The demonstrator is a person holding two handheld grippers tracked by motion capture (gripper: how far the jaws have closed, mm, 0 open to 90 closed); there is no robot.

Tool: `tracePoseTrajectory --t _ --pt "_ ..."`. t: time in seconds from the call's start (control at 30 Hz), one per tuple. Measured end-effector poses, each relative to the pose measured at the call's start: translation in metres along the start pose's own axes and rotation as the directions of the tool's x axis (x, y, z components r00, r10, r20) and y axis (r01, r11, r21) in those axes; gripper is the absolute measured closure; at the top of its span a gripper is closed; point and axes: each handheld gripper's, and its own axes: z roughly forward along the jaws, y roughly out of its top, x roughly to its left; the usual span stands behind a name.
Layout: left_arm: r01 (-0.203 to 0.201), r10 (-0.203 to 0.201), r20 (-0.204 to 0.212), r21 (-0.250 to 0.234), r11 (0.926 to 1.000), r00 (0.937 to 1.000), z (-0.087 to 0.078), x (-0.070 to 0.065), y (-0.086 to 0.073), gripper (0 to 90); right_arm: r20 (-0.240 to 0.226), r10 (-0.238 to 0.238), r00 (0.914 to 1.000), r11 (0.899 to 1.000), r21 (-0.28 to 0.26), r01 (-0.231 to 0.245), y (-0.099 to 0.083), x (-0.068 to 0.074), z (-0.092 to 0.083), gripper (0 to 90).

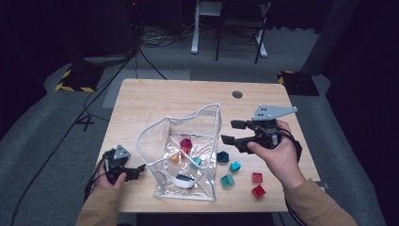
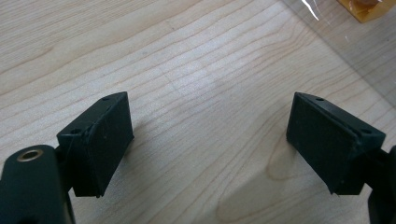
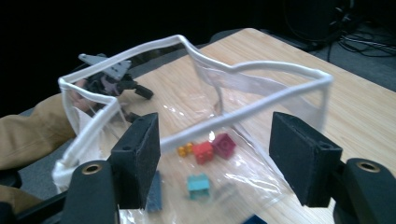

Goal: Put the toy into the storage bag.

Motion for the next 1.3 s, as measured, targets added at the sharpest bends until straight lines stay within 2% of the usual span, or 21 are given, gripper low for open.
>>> tracePoseTrajectory --t 0.23,0.53,0.77,0.97,1.13,1.23,1.3 --pt "0.0 0.0 0.0 0.0 1.0 1.0 0.0 0.0 0.0 14.9 0.064 0.022 0.9977 1.0 0.021 -0.023 -0.018 -0.016 -0.013 33.5" --pt "0.002 -0.002 -0.001 -0.001 1.0 1.0 0.0 0.0 0.0 14.9 0.099 0.074 0.9924 0.996 0.035 -0.077 -0.051 -0.036 -0.012 35.7" --pt "0.002 -0.002 0.0 -0.001 1.0 1.0 0.0 0.0 0.0 14.9 0.103 0.11 0.9886 0.991 0.065 -0.117 -0.078 -0.046 -0.004 38.7" --pt "0.002 -0.002 0.0 -0.001 1.0 1.0 0.0 0.0 0.0 14.8 0.097 0.143 0.9851 0.983 0.105 -0.152 -0.1 -0.049 0.008 38.8" --pt "0.0 0.0 0.0 0.0 1.0 1.0 0.0 0.0 0.0 14.8 0.109 0.141 0.9839 0.977 0.148 -0.156 -0.116 -0.049 0.02 38.7" --pt "0.001 -0.001 -0.001 -0.001 1.0 1.0 0.0 0.0 0.0 14.8 0.118 0.124 0.9852 0.973 0.181 -0.144 -0.125 -0.048 0.027 38.7" --pt "0.002 -0.002 -0.001 -0.001 1.0 1.0 0.0 0.0 0.0 14.9 0.115 0.131 0.9847 0.969 0.194 -0.152 -0.13 -0.048 0.032 38.8"
